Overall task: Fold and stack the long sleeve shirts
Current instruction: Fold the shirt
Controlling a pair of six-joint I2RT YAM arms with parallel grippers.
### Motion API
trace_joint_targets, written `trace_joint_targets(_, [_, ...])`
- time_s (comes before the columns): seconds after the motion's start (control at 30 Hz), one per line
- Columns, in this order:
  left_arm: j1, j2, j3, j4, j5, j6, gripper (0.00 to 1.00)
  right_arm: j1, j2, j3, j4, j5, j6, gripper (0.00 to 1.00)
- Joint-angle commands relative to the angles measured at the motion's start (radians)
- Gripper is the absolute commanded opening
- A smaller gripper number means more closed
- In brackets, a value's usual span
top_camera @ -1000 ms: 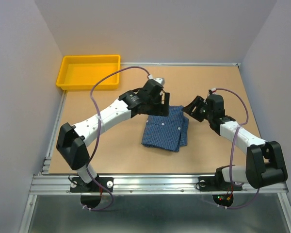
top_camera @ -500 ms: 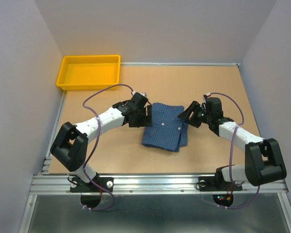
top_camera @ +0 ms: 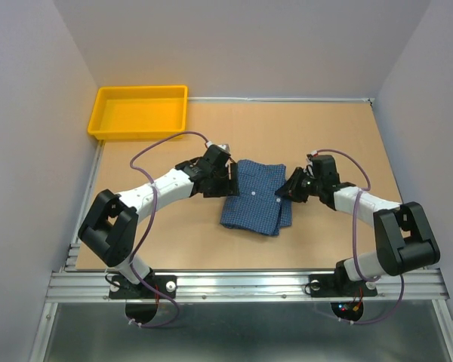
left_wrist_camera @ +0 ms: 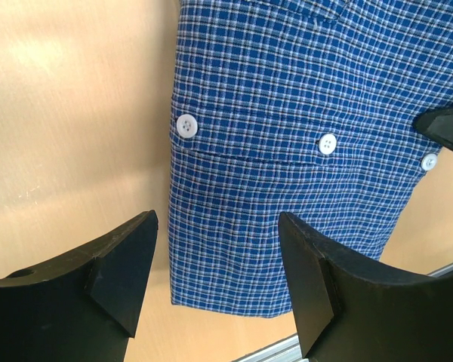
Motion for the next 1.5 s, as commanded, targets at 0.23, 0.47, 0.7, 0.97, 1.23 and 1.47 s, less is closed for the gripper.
trace_joint_targets(0.23, [0.001, -0.054, -0.045, 0.022, 0.011, 0.003, 0.76, 0.010, -0.004, 0.141, -0.050, 0.003, -0.047, 0.01])
trace_joint_targets(0.47, [0.001, -0.043, -0.068, 0.028, 0.011, 0.010, 0.76, 0.010, -0.012, 0.207, -0.106, 0.036, -0.065, 0.01])
trace_joint_targets(0.7, [0.001, -0.025, -0.092, 0.057, 0.045, 0.007, 0.75, 0.006, 0.092, 0.267, -0.121, 0.056, -0.113, 0.01])
trace_joint_targets(0.97, [-0.022, 0.013, -0.124, 0.089, 0.073, -0.003, 0.70, -0.019, 0.227, 0.362, -0.129, 0.058, -0.165, 0.01])
trace_joint_targets(1.23, [-0.037, 0.056, -0.151, 0.108, 0.079, -0.019, 0.61, -0.036, 0.290, 0.416, -0.133, 0.053, -0.180, 0.01])
trace_joint_targets(1.47, [-0.051, 0.087, -0.154, 0.115, 0.083, -0.029, 0.56, -0.039, 0.341, 0.465, -0.133, 0.069, -0.173, 0.01])
